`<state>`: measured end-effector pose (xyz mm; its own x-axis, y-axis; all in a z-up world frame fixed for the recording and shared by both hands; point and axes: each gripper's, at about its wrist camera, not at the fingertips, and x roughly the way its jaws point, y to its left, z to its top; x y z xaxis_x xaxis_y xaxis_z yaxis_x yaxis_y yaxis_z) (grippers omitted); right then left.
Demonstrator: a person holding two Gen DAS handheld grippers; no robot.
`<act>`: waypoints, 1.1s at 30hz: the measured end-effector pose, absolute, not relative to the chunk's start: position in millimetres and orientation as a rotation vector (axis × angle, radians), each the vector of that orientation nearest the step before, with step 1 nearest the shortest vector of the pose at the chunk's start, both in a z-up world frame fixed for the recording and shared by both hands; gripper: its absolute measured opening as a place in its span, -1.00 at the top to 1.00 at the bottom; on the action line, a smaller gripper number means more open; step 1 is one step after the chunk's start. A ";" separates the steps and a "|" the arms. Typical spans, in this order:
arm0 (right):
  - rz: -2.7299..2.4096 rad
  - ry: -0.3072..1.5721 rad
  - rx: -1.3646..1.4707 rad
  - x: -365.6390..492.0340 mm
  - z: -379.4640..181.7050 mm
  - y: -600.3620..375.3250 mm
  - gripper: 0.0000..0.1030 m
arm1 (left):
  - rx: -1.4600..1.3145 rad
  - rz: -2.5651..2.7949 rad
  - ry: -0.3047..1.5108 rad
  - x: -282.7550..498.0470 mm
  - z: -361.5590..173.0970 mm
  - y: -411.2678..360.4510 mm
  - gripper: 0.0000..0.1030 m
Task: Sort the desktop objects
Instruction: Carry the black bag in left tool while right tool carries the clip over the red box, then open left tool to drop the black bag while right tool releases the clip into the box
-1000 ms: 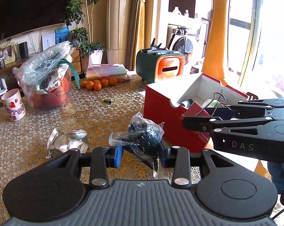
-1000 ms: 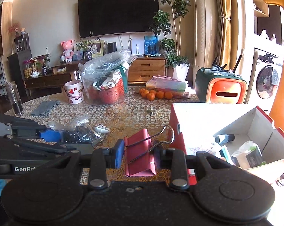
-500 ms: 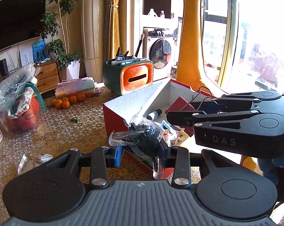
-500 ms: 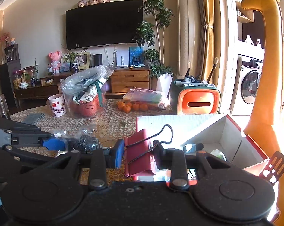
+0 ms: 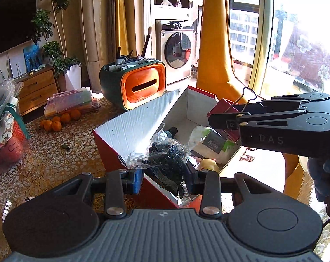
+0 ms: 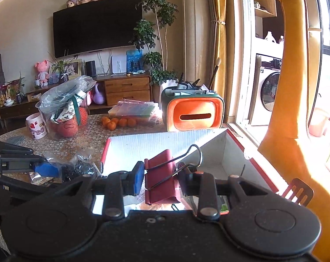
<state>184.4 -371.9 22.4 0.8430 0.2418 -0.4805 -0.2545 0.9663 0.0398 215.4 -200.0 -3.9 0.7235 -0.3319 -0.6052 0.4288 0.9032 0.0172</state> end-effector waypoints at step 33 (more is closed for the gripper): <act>0.288 0.730 -0.145 274.6 -45.2 -392.3 0.38 | 0.242 -0.457 0.942 340.4 -56.8 -255.2 0.29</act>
